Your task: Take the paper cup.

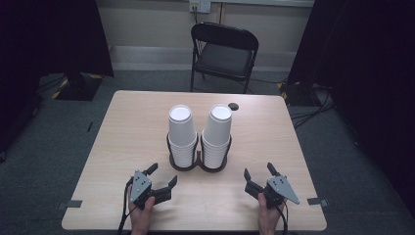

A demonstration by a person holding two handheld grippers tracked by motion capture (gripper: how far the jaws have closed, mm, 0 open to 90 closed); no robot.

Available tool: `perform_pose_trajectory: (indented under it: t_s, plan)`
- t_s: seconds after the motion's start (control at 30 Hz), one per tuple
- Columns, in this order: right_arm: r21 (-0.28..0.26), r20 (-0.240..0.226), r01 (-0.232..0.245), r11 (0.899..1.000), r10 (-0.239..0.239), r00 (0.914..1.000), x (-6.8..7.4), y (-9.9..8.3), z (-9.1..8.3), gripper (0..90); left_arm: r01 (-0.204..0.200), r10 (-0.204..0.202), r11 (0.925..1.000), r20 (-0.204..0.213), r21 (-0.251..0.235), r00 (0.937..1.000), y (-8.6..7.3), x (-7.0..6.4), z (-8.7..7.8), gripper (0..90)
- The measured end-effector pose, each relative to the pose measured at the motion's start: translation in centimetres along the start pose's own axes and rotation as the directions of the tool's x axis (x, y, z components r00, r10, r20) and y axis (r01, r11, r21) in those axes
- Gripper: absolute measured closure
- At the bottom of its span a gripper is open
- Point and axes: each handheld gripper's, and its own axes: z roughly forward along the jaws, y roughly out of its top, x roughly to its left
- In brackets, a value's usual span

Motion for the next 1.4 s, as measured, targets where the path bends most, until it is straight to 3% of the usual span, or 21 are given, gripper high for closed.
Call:
perform_pose_trajectory:
  t_s: [0.17, 0.47, 0.67, 0.9, 1.1, 1.4]
  plan:
    - [0.012, -0.012, -0.006, 1.0, 0.006, 0.9999, 0.0, 0.0, 0.0, 13.6, 0.014, -0.014, 0.9997, -0.01, 0.018, 0.9998, 0.1, 0.1, 0.2, 16.0]
    - [0.03, -0.05, -0.03, 0.999, 0.031, 0.9982, 0.2, 0.2, 0.0, 17.1, 0.017, -0.017, 0.9998, -0.009, 0.005, 0.9998, 0.0, 0.1, 0.1, 15.7]
    - [0.035, -0.076, -0.022, 0.999, 0.025, 0.9968, 0.7, 0.5, 0.0, 19.6, 0.017, -0.017, 0.9999, -0.013, 0.0, 0.9998, 0.0, 0.1, 0.0, 15.6]
    - [0.03, -0.134, -0.047, 0.998, 0.05, 0.9897, 1.1, 1.5, -0.3, 20.3, 0.019, -0.019, 0.9998, -0.01, -0.008, 0.9998, 0.0, 0.1, -0.1, 15.6]
    - [0.017, -0.185, -0.043, 0.999, 0.045, 0.9817, 1.5, 2.7, 0.1, 19.8, 0.025, -0.025, 0.9997, -0.006, -0.008, 0.9997, 0.0, 0.2, 0.0, 15.6]
    - [0.002, -0.217, -0.048, 0.999, 0.047, 0.975, 2.1, 4.7, 0.6, 14.5, 0.022, -0.022, 0.9997, -0.003, -0.01, 0.9998, 0.0, 0.2, -0.1, 15.8]
